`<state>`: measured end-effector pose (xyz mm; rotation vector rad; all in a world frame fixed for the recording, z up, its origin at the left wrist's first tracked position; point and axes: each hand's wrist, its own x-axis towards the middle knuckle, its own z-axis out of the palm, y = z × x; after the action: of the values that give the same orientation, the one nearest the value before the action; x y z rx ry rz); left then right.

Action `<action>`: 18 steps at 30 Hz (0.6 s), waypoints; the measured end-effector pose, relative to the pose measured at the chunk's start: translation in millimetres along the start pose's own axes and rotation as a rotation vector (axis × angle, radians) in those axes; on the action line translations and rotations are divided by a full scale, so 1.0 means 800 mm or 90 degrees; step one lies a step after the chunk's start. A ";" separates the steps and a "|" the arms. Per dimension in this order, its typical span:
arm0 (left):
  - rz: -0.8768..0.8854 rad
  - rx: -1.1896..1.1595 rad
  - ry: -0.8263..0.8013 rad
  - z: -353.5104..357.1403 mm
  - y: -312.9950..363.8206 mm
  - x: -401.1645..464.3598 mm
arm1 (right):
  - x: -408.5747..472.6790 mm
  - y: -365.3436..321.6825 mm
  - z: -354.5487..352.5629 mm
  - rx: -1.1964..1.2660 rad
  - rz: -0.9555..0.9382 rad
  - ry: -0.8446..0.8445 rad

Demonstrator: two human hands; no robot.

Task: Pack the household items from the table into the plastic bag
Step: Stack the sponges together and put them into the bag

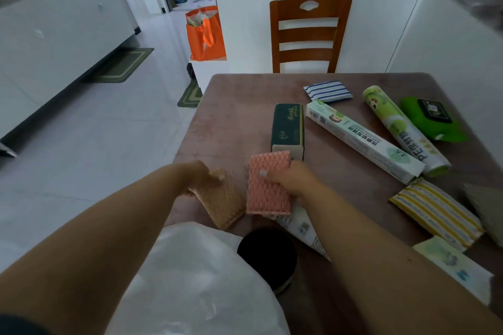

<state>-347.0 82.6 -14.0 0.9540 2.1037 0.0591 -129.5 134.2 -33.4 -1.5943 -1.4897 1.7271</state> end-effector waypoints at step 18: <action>0.180 -0.345 -0.160 0.106 0.208 -0.137 | -0.073 0.061 -0.227 -0.265 -0.082 0.424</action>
<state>-144.3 107.6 57.4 0.8603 1.5868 0.5911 65.4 148.1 -10.5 -1.9534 -1.5899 0.7099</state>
